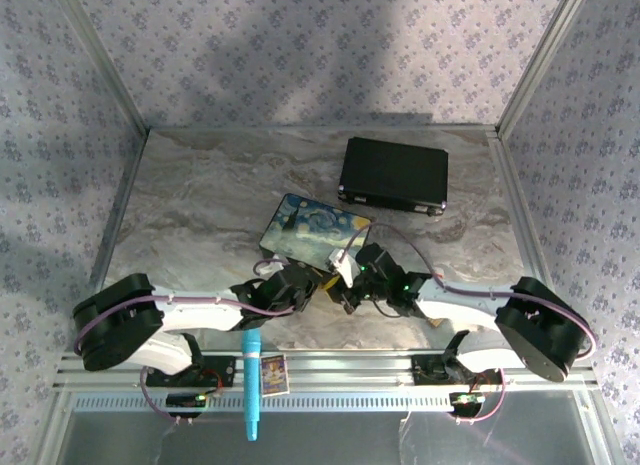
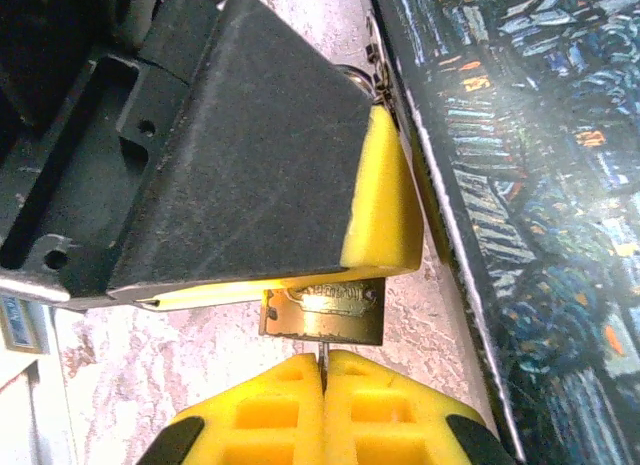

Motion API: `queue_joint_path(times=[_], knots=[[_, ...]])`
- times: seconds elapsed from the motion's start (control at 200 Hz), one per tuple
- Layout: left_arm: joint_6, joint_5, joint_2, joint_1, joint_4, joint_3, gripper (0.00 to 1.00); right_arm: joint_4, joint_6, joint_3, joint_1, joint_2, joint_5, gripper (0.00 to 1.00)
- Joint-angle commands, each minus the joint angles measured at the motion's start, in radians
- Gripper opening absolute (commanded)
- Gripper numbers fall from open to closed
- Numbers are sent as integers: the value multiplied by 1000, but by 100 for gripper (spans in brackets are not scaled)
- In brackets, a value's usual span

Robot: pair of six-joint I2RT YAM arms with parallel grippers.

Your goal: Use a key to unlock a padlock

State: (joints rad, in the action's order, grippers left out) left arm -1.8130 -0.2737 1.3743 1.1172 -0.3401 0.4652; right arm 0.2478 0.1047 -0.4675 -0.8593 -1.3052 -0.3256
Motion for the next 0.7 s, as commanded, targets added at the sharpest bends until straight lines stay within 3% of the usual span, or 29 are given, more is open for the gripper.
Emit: queue_joint_path(times=[0.0, 0.14, 0.29, 0.695], knots=[[35, 65, -49, 23, -9, -13, 0, 21, 82, 6, 64, -12, 98, 5], [38, 62, -58, 23, -4, -17, 0, 4, 126, 5, 96, -14, 95, 7], [35, 57, -61, 23, 1, -23, 0, -31, 147, -10, 84, -23, 117, 18], [28, 18, -57, 24, 34, -36, 0, -39, 178, 30, 55, 32, 169, 26]])
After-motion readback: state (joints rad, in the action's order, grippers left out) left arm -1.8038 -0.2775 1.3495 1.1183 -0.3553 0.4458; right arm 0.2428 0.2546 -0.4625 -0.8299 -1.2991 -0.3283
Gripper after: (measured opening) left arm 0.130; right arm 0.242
